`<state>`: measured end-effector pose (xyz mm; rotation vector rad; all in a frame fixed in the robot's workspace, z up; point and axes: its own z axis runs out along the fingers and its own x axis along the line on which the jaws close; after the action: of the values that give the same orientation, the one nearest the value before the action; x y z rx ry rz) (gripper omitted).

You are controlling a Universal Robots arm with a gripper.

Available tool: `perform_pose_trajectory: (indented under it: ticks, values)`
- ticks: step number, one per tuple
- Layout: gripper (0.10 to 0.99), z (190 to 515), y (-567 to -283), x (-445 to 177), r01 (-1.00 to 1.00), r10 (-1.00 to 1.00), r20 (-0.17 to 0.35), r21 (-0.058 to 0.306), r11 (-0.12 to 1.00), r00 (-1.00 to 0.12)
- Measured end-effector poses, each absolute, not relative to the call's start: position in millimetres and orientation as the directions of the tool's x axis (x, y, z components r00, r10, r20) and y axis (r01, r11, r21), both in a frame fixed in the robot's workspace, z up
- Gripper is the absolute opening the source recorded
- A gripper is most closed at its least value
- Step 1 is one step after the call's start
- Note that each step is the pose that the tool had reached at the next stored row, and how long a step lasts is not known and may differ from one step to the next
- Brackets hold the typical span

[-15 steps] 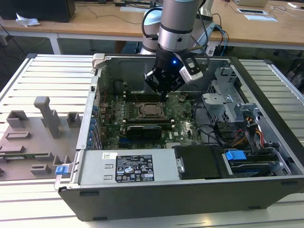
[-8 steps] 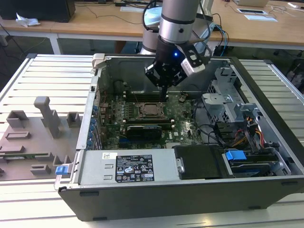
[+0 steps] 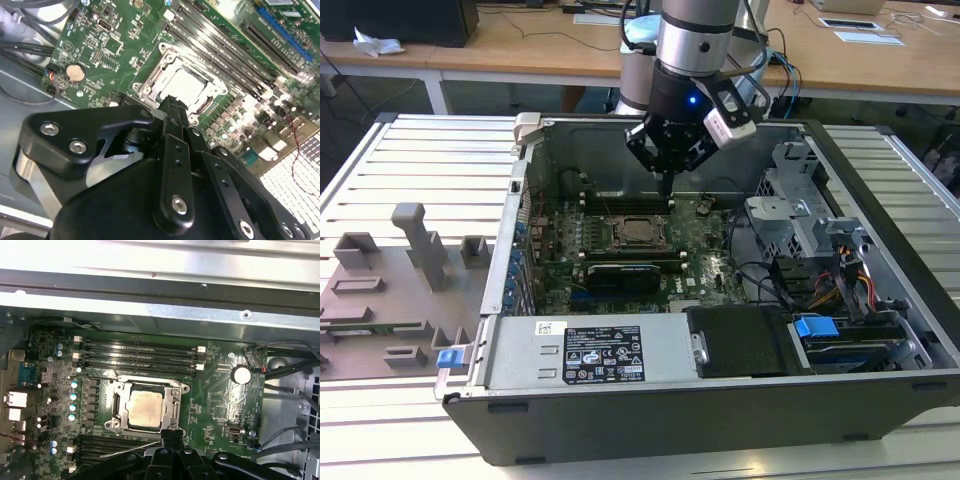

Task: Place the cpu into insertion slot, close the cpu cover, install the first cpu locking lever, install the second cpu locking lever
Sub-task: 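Install the first cpu locking lever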

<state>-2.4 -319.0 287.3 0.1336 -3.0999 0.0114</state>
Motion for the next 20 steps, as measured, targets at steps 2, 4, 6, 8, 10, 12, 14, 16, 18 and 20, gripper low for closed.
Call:
perform_pose_trajectory:
  ticks: [2, 4, 6, 8, 10, 12, 14, 16, 18, 20]
  values:
    - [0.106, 288, -319, -2, -0.086, -0.086, 0.039, -0.006, 0.996, -0.996]
    - [0.106, 288, -319, -3, -0.086, -0.086, 0.039, -0.006, 0.996, -0.996]
    - [0.106, 288, -319, -3, -0.086, -0.086, 0.039, -0.006, 0.996, -0.996]
    - [0.106, 288, -319, -5, -0.086, -0.086, 0.039, -0.006, 0.996, -0.996]
    - [0.106, 288, -319, -8, -0.086, -0.086, 0.039, -0.006, 0.996, -0.996]
    - [0.106, 287, -319, -13, -0.086, -0.086, 0.039, -0.006, 0.996, -0.996]
    - [0.106, 287, -319, -19, -0.086, -0.086, 0.039, -0.006, 0.996, -0.996]
    - [0.106, 287, -319, -29, -0.086, -0.086, 0.039, -0.006, 0.996, -0.996]
    - [0.106, 287, -319, -35, -0.086, -0.086, 0.038, -0.006, 0.996, -0.996]
    - [0.106, 287, -319, -40, -0.086, -0.086, 0.037, -0.006, 0.996, -0.996]
